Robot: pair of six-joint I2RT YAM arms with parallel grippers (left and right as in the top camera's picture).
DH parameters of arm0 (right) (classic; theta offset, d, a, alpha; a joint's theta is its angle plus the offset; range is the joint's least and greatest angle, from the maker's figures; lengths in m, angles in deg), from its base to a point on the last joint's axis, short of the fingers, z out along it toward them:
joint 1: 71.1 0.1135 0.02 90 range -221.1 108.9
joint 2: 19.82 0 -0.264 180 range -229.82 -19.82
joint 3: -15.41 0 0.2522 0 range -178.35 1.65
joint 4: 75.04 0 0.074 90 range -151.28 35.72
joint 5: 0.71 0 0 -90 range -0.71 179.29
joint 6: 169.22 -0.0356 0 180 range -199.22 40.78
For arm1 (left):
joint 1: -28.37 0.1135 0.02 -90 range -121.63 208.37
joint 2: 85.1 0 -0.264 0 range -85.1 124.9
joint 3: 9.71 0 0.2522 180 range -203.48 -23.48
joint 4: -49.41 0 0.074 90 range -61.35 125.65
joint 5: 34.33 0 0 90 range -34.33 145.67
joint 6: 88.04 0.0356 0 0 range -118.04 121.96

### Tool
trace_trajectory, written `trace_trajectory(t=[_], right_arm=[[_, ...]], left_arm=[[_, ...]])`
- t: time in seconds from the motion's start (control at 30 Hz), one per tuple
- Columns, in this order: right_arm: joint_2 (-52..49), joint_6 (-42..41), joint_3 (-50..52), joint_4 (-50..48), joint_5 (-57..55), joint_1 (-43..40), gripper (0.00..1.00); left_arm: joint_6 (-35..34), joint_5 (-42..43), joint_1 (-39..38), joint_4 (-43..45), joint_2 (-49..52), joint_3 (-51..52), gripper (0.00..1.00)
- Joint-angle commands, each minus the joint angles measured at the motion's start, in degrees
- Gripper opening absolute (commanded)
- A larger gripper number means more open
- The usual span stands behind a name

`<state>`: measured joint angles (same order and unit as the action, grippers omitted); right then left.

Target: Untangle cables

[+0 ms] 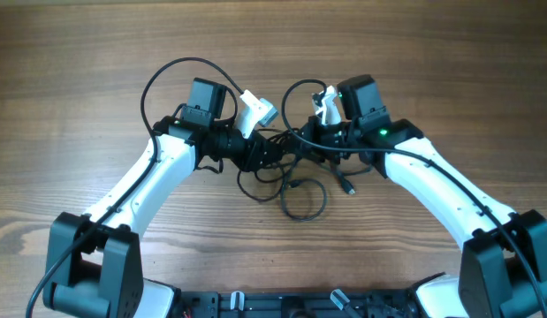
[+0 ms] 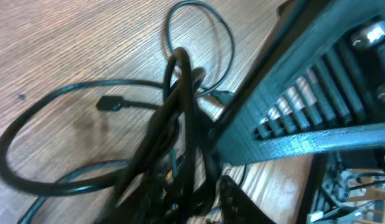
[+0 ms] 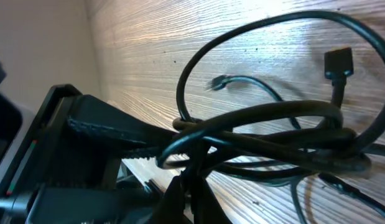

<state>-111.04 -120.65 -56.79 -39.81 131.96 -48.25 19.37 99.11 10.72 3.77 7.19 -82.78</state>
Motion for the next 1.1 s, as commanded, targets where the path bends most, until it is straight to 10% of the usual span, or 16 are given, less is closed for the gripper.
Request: trace_trajectory(t=[0.0,0.47,1.07], right_arm=[[0.9,3.93,0.04,-0.17,3.76,-0.63,0.04],[0.79,9.22,0.04,0.92,9.09,-0.59,0.04],[-3.32,-13.14,0.04,2.6,-22.34,10.1,0.21]], left_arm=[[0.13,-1.09,0.17,0.13,-0.68,0.17,0.22],[-1.81,-0.94,0.17,1.75,-0.68,0.17,0.15],[-19.45,-20.15,0.17,4.31,-0.63,0.17,0.15]])
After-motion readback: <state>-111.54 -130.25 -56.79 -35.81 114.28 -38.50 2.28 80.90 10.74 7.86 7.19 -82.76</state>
